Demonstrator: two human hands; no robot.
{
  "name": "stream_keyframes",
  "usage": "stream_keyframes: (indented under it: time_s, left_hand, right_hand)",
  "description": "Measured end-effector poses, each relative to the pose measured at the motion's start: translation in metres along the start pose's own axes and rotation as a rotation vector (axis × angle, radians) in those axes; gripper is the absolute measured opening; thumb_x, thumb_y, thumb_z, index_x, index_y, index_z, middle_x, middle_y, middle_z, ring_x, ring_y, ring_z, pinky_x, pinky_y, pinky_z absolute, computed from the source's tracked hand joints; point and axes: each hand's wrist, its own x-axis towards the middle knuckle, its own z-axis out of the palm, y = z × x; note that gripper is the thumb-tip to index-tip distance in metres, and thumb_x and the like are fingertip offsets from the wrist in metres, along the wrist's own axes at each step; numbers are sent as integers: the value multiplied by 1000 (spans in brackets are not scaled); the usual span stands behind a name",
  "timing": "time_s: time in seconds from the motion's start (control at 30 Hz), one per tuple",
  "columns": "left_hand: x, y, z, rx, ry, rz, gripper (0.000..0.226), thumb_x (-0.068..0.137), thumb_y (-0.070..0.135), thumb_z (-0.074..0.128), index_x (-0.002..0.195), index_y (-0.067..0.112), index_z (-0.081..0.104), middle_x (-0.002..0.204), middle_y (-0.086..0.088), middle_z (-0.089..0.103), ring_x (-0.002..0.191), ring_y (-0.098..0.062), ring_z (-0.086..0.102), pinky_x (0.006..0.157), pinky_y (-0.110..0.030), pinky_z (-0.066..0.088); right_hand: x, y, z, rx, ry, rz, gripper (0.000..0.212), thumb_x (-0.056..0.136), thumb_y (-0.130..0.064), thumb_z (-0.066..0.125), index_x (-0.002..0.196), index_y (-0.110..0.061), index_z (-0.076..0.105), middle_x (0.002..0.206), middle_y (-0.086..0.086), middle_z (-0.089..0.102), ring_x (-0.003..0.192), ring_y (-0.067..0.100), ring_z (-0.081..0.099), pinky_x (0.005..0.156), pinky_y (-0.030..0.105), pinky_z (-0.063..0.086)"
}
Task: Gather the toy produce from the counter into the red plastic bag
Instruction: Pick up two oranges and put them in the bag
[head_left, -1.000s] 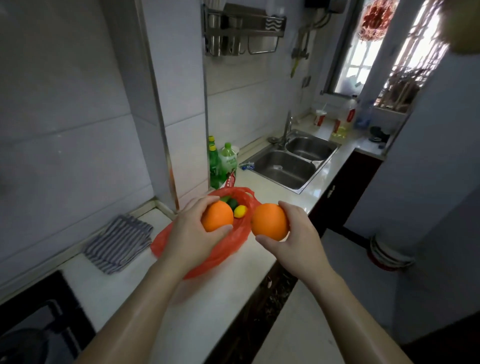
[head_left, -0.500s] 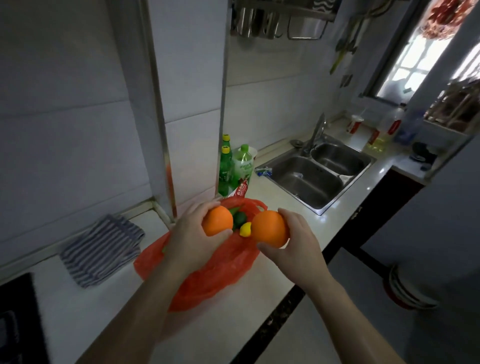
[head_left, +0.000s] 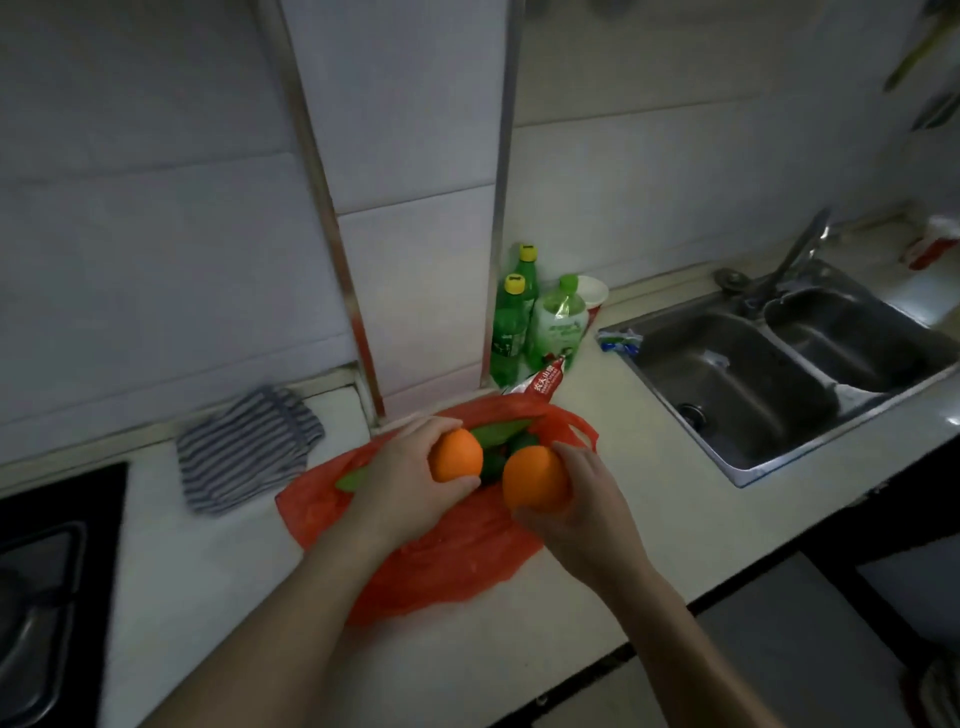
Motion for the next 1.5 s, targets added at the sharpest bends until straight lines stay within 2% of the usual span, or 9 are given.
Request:
stream_keyframes:
  time_s: [0.07, 0.17, 0.33, 0.57, 0.8, 1.13, 1.5]
  left_hand:
    - [5, -2, 12, 24, 5, -33, 66, 75, 43, 79, 133, 32, 51, 127, 21, 40, 113, -3, 42, 92, -22, 36]
    - [12, -10, 28, 41, -14, -90, 67, 73, 43, 79, 132, 31, 51, 134, 12, 48, 119, -12, 48, 93, -24, 39]
    - [26, -28, 47, 68, -66, -211, 73, 75, 44, 78, 138, 29, 44, 140, 6, 46, 124, -17, 47, 100, -35, 43]
    - [43, -58, 68, 114, -118, -258, 70, 78, 47, 75, 138, 26, 45, 138, 5, 43, 122, -19, 45, 100, -38, 43]
    - [49, -78, 83, 128, -164, -245, 71, 81, 47, 72, 142, 24, 43, 138, 5, 40, 123, -19, 42, 100, -36, 41]
    - [55, -86, 90, 174, -134, -200, 69, 80, 50, 71, 140, 26, 45, 138, 8, 44, 124, -15, 39, 101, -32, 38]
    - [54, -92, 99, 215, -165, -160, 77, 73, 53, 76, 139, 27, 45, 136, 9, 43, 124, -15, 35, 102, -34, 37]
  right_hand:
    - [11, 13, 4, 4, -58, -17, 86, 67, -50, 77, 140, -26, 36, 140, -4, 42, 123, 15, 43, 97, 32, 42]
    - [25, 27, 13, -14, -142, -23, 88, 69, -48, 75, 143, -22, 34, 142, -3, 39, 126, 17, 42, 98, 29, 38]
    - [40, 41, 36, -37, -243, 1, 90, 70, -47, 75, 144, -22, 31, 144, -3, 37, 130, 20, 38, 101, 32, 38]
    - [55, 50, 65, -85, -330, 9, 91, 70, -47, 74, 145, -21, 30, 144, -1, 36, 130, 22, 34, 107, 35, 33]
    - [58, 55, 87, -128, -367, 11, 88, 73, -47, 71, 146, -21, 29, 146, -2, 35, 132, 21, 30, 108, 34, 27]
    - [63, 58, 100, -202, -392, -15, 87, 75, -45, 68, 148, -23, 26, 150, -4, 32, 133, 21, 25, 109, 29, 22]
    - [62, 65, 103, -243, -378, -35, 89, 75, -47, 67, 148, -21, 25, 150, -3, 32, 131, 22, 26, 109, 31, 24]
